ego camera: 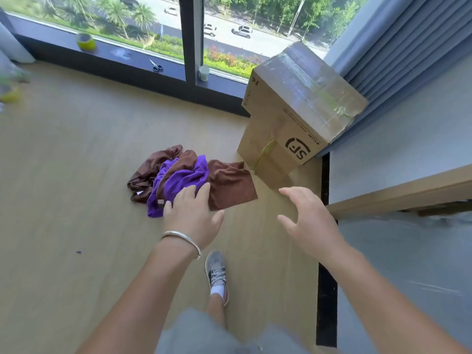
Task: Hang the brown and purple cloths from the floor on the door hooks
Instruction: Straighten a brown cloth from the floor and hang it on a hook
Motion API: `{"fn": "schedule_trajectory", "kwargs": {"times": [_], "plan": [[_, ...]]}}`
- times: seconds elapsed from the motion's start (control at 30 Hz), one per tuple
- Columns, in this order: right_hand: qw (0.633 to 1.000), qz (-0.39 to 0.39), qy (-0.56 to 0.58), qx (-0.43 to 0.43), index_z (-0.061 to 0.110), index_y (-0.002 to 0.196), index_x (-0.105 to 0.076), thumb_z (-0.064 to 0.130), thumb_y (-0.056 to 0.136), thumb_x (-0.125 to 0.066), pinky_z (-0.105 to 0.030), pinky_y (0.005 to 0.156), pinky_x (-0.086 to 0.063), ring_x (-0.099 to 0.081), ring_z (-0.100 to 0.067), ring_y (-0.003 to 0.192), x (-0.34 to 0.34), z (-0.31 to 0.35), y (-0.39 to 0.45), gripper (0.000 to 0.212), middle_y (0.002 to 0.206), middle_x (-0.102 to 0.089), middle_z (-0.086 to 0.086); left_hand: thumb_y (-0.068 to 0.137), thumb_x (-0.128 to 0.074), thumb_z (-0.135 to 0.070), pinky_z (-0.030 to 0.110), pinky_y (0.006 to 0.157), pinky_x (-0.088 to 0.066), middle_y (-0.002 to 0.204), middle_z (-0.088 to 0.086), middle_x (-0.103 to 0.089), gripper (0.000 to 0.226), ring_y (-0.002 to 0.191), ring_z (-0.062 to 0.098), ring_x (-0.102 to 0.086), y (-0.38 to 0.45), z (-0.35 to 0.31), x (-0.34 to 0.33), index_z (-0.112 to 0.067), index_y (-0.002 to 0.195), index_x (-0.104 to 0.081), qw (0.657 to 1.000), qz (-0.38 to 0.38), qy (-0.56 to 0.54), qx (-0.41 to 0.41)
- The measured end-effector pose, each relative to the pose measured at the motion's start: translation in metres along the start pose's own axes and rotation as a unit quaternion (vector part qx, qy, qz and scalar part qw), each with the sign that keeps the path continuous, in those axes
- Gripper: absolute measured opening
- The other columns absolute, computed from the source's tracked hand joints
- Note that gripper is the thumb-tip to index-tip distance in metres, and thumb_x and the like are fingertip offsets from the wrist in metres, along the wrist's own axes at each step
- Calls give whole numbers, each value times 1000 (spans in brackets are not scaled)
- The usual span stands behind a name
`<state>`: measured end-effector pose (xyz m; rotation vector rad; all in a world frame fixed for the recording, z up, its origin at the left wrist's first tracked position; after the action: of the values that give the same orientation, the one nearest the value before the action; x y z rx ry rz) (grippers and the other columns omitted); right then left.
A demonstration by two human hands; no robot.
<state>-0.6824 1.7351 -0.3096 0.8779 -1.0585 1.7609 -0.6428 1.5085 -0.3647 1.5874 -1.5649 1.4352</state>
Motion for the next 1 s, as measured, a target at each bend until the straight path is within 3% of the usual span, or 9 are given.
{"fn": "schedule_trajectory", "kwargs": {"times": [0.17,0.33,0.7,0.87,1.0], "plan": [[1000,24,2,-6,27,140,-41,23,87,-65,-32,107,-37,-39,-9,129,-37,-17,75,59,138,-44,8,89,-52,-48,35,95,-39,137,-1,-45,68,126,19,-43,67,13,-55,-20,148,-30,999,47,-25,-4],[997,66,-31,-11,24,144,-35,23,86,-65,-35,108,-36,-35,-14,133,-115,-59,158,65,146,-37,4,90,-53,-45,33,100,-37,141,0,-41,70,129,20,-41,130,37,-133,-18,149,-26,996,69,-53,-1],[988,135,-75,26,20,146,-32,23,84,-61,-38,110,-32,-34,-20,135,-406,-221,354,68,148,-34,-1,91,-52,-44,36,99,-37,143,2,-36,70,128,24,-40,314,96,-419,-18,149,-23,995,86,11,-58],[988,131,-84,18,23,148,-28,29,86,-60,-36,107,-34,-33,-20,136,-516,-292,416,69,151,-29,1,91,-53,-44,32,112,-23,153,8,-27,75,140,23,-25,388,119,-544,-14,152,-19,993,75,44,-85],[990,119,-76,7,23,148,-27,30,88,-60,-35,105,-35,-34,-21,135,-577,-334,475,68,151,-27,2,93,-50,-43,31,117,-15,158,11,-14,75,144,23,-16,458,127,-604,-13,153,-14,990,49,71,-112]]}}
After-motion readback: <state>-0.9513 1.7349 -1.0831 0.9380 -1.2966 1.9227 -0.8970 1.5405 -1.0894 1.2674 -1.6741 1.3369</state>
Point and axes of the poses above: each hand's wrist, its own y-axis towards the middle knuckle, its own x-axis out of the back of the hand, z = x × y, the point moved 5 cm from there along y, towards the middle knuckle
